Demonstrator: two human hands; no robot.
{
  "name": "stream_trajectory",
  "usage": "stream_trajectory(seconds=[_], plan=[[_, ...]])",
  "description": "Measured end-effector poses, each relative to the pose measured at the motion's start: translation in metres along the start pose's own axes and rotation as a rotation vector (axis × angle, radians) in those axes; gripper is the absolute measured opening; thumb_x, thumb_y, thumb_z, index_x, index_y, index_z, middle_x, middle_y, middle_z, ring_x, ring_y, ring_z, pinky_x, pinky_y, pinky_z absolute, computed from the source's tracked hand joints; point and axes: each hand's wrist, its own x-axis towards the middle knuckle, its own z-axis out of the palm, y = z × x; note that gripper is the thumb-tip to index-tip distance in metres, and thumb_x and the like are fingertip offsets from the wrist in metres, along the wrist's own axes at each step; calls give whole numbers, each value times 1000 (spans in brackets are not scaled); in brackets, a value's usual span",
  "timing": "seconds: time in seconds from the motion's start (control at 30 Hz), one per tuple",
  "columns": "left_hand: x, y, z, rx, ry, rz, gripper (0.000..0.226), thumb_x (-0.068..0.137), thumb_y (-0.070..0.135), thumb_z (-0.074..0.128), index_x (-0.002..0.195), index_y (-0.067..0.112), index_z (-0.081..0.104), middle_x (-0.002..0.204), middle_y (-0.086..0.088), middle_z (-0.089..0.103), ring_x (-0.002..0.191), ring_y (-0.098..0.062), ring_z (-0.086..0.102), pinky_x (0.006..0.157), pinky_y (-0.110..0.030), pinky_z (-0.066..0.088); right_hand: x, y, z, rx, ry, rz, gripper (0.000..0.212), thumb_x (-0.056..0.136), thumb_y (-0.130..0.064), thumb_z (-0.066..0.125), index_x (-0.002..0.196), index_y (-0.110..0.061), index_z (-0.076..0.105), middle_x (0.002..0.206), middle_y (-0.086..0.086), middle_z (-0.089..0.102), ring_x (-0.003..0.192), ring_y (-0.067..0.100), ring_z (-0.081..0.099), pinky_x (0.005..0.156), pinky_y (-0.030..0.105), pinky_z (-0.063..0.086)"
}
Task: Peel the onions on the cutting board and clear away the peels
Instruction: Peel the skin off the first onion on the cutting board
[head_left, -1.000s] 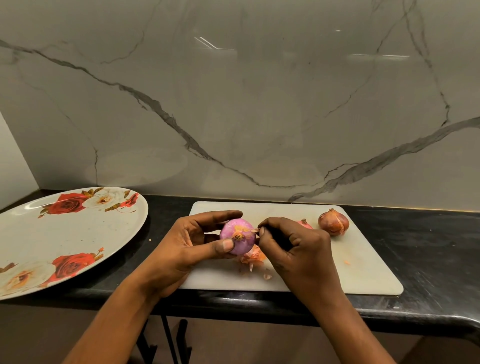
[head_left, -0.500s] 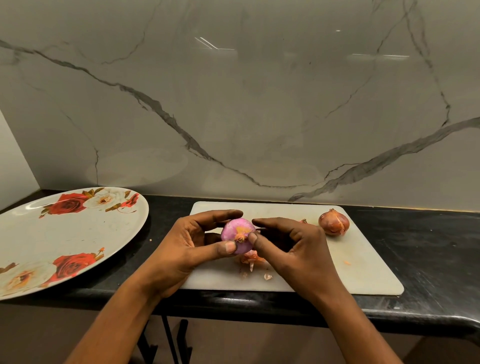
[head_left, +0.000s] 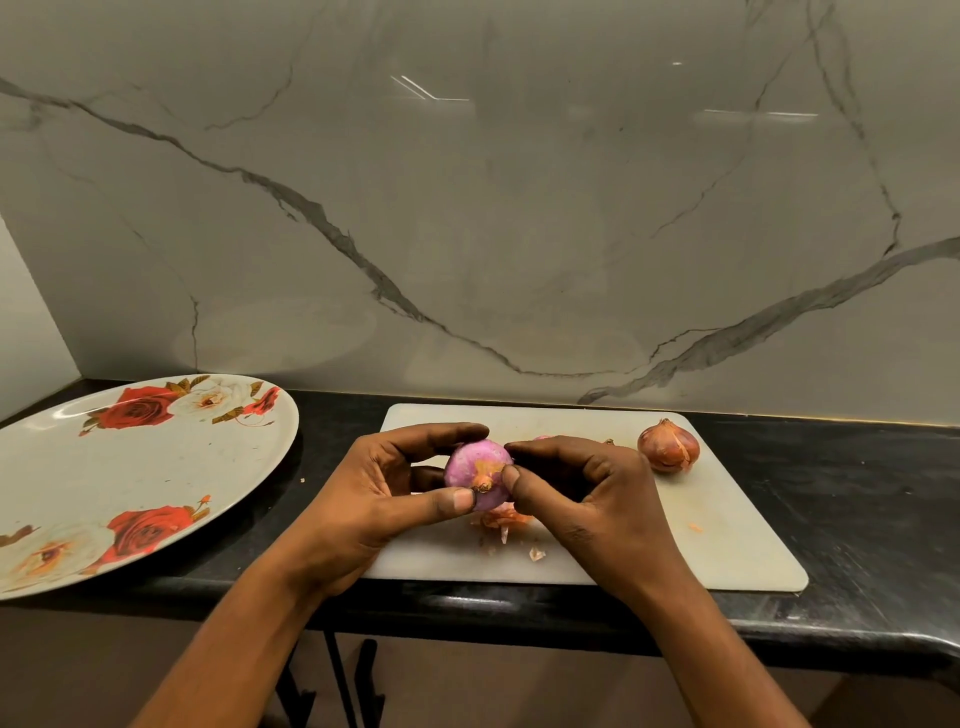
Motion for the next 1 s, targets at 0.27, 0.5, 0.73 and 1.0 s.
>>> stream_trajectory(seconds=[0.27,0.5,0.73,1.0], plan=[[1,-1,-1,-1,5,1,59,82,-6,77,137,10,66,132,-10,72,118,-35,72,99,-40,60,1,2,1,-48,-1,-19,33,89,-5,80,113,-27,80,102,-14,81,97,3,77,86,21,62],[0,-1,-2,-10,-11,-8,60,83,-7,76,139,10,65,134,-12,72,120,-37,71,102,-46,58,1,1,0,-25,-17,-6,23,89,-16,84,112,-21,81,100,-11,82,94,6,78,84,24,63],[0,-1,-2,-9,-17,4,60,81,-7,77,138,10,66,132,-12,72,118,-36,71,100,-43,60,2,5,-1,8,-24,24,28,88,-5,84,111,-21,82,99,-11,82,94,7,79,84,22,62],[0,1,-1,-31,21,16,59,78,-4,79,133,11,69,131,-9,72,116,-34,72,94,-37,62,0,9,-1,-8,19,27,28,95,-11,76,120,-24,80,109,-11,81,101,8,78,88,35,65]])
